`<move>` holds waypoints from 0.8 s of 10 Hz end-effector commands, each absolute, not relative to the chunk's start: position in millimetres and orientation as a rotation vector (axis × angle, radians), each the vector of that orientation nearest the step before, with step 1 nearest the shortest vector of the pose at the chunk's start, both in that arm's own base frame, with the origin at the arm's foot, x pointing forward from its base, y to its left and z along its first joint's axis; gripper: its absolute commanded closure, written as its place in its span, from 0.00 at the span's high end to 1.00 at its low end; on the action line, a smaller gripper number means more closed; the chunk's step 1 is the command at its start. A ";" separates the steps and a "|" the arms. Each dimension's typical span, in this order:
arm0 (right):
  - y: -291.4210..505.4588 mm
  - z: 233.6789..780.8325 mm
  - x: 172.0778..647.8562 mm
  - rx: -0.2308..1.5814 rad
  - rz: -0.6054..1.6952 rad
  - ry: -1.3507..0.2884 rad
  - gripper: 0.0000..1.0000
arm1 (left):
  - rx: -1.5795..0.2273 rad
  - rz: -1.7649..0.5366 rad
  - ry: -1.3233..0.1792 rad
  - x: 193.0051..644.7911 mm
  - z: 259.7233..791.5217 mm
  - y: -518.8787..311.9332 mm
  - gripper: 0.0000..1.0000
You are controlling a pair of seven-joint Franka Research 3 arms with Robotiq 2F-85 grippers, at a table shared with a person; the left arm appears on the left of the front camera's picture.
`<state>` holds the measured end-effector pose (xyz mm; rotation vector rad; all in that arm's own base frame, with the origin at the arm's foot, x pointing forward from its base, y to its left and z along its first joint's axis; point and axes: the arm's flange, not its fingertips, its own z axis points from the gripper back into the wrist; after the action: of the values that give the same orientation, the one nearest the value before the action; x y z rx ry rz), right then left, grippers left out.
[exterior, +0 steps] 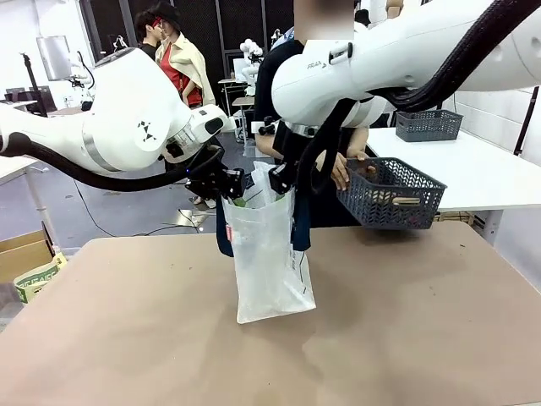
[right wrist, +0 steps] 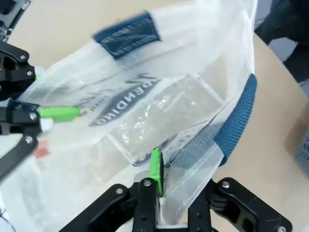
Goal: Transfer purchased items from the store into the shopping bag.
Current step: Open the Reusable shopping bag in the center of the table.
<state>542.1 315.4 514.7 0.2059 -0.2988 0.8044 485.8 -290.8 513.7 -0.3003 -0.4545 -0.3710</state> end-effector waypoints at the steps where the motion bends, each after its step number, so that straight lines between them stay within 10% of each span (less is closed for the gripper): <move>1: 305.8 512.5 535.3 0.177 0.768 -0.310 0.00 | -0.282 -0.379 -0.479 479.1 512.6 -282.6 0.00; 8: 272.9 523.9 512.0 0.127 0.911 -0.314 0.00 | -0.052 -0.343 -0.548 457.1 513.3 -236.6 0.00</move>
<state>522.8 287.5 528.4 0.1440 -0.3144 0.8874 467.4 -236.5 518.1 -0.0909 -0.5372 -0.3819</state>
